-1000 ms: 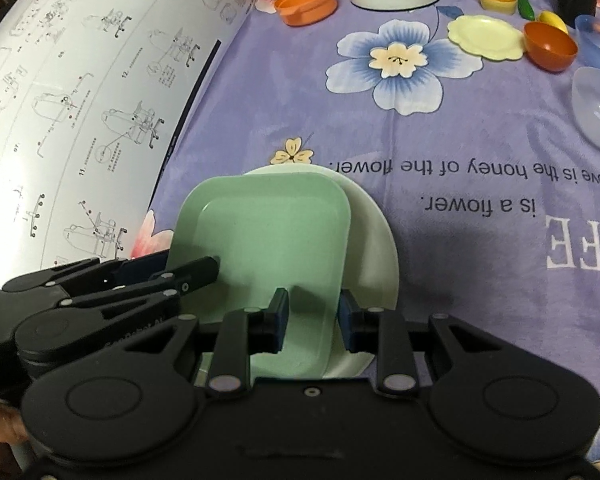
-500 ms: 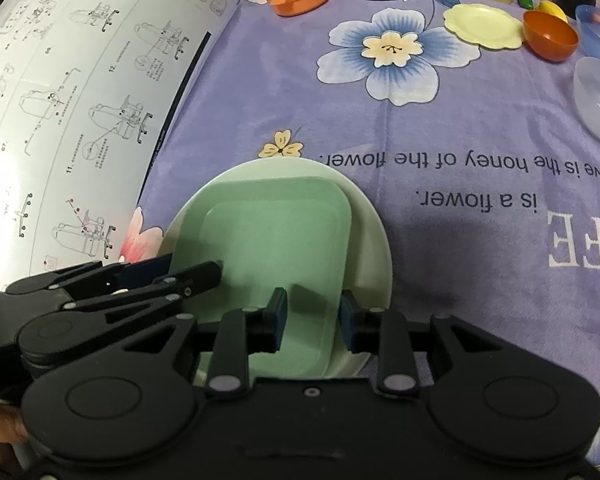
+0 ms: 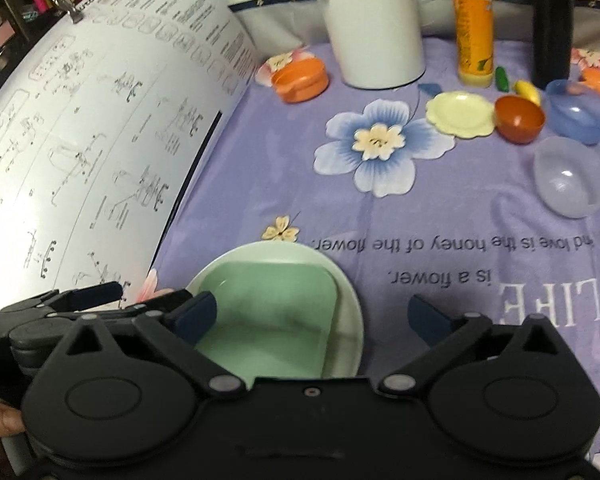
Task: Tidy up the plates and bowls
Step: 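Move the right tool toward the small yellow flower-shaped plate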
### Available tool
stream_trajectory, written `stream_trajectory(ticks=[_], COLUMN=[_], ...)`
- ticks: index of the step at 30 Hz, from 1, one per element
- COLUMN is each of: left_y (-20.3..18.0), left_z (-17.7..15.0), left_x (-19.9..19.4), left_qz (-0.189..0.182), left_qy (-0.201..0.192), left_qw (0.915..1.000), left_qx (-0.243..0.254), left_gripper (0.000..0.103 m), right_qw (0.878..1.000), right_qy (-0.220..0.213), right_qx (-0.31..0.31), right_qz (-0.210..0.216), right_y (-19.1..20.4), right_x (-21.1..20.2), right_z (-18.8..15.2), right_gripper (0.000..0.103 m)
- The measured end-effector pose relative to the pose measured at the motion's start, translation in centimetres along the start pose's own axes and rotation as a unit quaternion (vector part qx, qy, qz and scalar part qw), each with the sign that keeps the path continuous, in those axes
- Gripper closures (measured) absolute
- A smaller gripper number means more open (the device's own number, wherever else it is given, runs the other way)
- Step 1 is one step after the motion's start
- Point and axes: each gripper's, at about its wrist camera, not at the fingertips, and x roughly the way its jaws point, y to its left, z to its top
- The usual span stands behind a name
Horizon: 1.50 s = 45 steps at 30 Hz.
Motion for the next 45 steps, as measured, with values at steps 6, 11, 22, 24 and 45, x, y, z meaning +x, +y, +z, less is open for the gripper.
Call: stream_trajectory(ticks=[6,11,22,24,45], left_y=[-1.5,-2.6,-6.3,-7.2,-15.9], left_z=[0.0,0.5,2.7,3.5,13.2], left_x=[-0.1,0.1,1.6,2.1,12.5], left_qz=[0.007,0.011,0.012,0.012,-0.004], left_qy=[0.0,0.006,0.012,0.011,-0.02], left_qw=[0.9998,0.9994,0.9971,0.9964,0.9939], left_qx=[0.02,0.033,0.075,0.084,0.109], left_gripper=[0.0,0.0,0.0,0.0,0.0], right_qw=[1.0,0.999,0.997,0.997,0.993], right_qy=[-0.001,-0.005,-0.018,-0.023,-0.088], right_qx=[0.017,0.033,0.073,0.078,0.077], right_qz=[0.001,-0.001,-0.006,-0.009,-0.032], right_y=[-1.2,-2.4,-6.2,-7.1,-16.4], right_x=[-0.3,-0.5,-0.9,-1.0,2.8], right_z=[-0.2,-0.3,0.7,1.3,18.8], right_gripper=[0.0,0.0,0.0,0.0,0.023])
